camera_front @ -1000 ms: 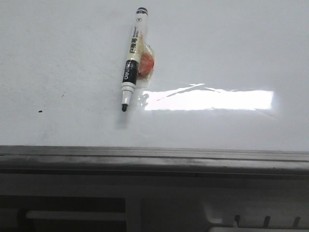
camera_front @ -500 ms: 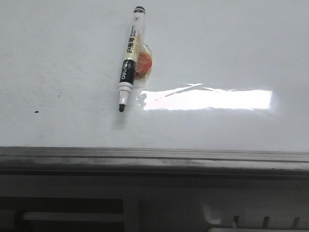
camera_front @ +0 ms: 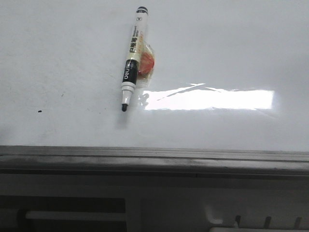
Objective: Write number 6 on whiteboard
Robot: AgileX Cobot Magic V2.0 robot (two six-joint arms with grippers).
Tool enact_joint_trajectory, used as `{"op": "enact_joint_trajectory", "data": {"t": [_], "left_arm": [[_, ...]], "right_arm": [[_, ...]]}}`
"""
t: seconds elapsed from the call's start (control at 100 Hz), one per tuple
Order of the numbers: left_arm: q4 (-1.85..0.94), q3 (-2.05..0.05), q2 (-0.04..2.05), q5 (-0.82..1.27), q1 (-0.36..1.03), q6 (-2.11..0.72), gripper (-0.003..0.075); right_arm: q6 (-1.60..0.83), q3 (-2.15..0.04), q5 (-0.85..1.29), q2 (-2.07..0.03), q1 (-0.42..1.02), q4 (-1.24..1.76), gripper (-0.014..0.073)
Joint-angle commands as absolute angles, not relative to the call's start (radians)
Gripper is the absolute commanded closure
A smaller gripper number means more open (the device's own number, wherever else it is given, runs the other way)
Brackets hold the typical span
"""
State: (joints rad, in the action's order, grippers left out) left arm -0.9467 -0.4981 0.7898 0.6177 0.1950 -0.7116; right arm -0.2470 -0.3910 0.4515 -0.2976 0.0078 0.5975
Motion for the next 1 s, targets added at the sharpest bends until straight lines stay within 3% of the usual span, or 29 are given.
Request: {"op": "enact_joint_trajectory", "data": {"t": [0.0, 0.42, 0.82, 0.91, 0.99], "left_arm": [[-1.124, -0.537, 0.841, 0.558, 0.274, -0.819, 0.0403], [-1.147, -0.636, 1.110, 0.097, 0.722, -0.832, 0.0381], [-1.151, -0.740, 1.321, 0.047, 0.768, -0.832, 0.0389], [-1.153, -0.740, 1.337, 0.052, 0.768, -0.832, 0.0476], [-1.153, -0.740, 1.333, 0.085, 0.768, -0.832, 0.0675]], "right_arm": [[-0.264, -0.427, 0.400, -0.316, 0.019, 0.603, 0.0171], [-0.264, -0.425, 0.408, -0.316, 0.031, 0.603, 0.0171], [-0.264, -0.425, 0.435, -0.316, 0.031, 0.603, 0.0172], [-0.264, -0.425, 0.435, -0.316, 0.031, 0.603, 0.0172], [-0.265, -0.425, 0.445, -0.316, 0.031, 0.603, 0.0172]]}}
